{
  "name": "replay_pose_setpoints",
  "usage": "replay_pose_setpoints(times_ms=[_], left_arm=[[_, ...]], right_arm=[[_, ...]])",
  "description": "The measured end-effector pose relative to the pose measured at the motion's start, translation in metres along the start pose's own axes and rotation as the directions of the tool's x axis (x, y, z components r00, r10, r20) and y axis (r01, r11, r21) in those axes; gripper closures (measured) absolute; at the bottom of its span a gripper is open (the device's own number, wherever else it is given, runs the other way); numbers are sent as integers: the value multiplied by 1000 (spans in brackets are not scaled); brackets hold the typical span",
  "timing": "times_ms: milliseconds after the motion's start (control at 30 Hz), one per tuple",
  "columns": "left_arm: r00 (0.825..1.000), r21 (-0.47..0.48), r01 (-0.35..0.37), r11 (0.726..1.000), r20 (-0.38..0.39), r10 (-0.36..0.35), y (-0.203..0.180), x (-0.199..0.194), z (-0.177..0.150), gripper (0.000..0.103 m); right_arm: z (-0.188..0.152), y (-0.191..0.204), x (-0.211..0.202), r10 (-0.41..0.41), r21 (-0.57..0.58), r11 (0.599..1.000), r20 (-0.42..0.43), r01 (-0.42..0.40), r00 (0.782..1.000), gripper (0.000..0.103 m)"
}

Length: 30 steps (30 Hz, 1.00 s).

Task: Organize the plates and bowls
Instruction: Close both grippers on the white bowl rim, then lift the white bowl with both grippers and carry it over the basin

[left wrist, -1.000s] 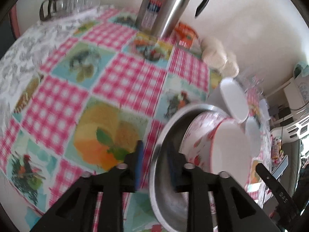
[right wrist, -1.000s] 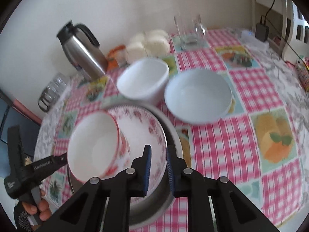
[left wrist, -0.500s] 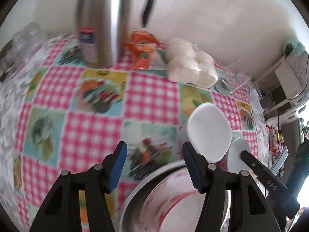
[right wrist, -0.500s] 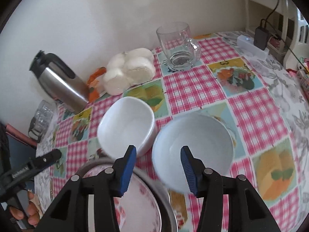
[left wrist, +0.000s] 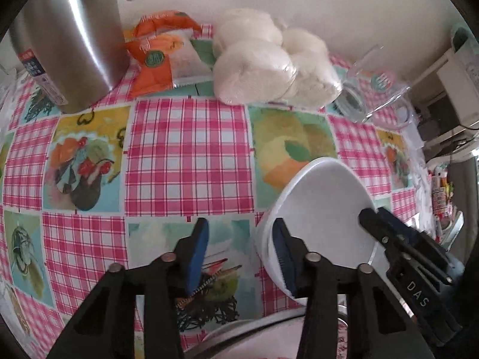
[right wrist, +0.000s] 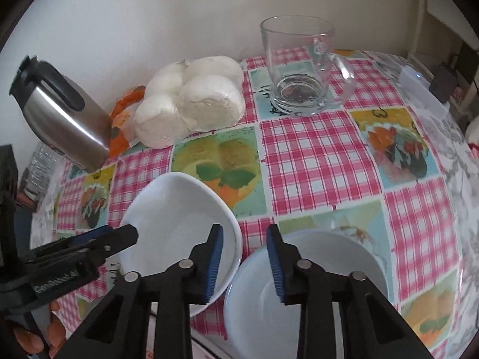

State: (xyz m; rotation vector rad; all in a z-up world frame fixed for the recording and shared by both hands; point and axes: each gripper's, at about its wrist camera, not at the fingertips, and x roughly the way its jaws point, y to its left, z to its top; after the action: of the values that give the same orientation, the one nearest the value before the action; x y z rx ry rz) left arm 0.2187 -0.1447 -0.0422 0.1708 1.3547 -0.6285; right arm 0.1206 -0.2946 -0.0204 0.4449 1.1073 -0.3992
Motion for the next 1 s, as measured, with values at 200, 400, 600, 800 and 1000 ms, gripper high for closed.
replay_pose_setpoints(times_ms=[200,400,600,800,1000], left_arm=[[1000,36,20,999,-13,-19,-11,7,-1,90],[998,37,21,999,50,-23,-17,-16,-1,95],[983,76,-22,997,185,8,-33,-85,-19,95],[966,0,30,1000,257,-30,-24,-132,-66,95],[956,-84,71,994,289,-44,-13,-145,-116,94]], right_arm=[[0,8,15,8,-69,998,-45,-11,999,89],[-3,10,3,46,-59,997,-18,-47,999,93],[-7,14,-53,88,-45,995,92,-84,992,93],[-33,21,-108,129,-48,991,149,-123,980,93],[-71,37,-140,131,-100,988,153,-117,980,93]])
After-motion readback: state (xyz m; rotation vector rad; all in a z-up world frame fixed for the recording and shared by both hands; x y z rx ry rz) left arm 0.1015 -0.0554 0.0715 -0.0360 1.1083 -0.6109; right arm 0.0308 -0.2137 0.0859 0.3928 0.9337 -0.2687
